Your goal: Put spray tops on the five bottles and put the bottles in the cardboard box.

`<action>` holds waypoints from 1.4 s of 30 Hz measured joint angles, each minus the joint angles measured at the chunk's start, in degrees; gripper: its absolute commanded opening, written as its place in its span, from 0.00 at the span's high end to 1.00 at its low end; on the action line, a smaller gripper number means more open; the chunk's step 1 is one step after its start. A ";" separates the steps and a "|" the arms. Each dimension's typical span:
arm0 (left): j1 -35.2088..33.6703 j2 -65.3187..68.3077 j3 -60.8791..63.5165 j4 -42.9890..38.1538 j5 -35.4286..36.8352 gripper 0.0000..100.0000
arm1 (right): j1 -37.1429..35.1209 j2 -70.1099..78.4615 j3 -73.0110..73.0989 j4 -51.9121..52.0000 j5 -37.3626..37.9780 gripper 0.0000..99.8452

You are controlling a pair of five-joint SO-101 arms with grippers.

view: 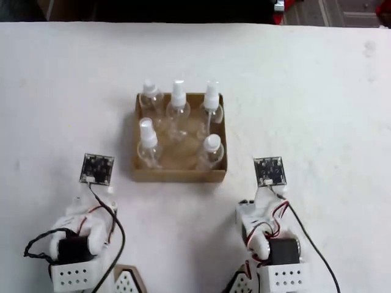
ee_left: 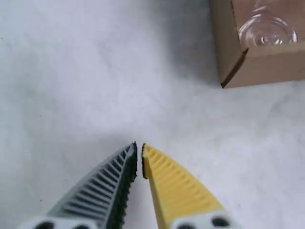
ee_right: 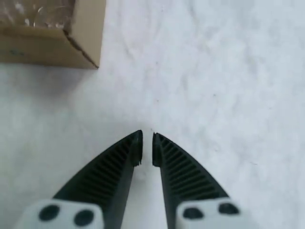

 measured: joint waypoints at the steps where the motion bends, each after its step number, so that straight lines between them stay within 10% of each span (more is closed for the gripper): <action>1: 0.00 0.00 0.00 0.00 0.00 0.98 | 0.00 0.00 0.00 0.26 0.00 0.98; 42: 0.00 0.00 0.00 0.00 7.30 0.98 | 3.78 0.00 0.00 0.35 6.77 0.98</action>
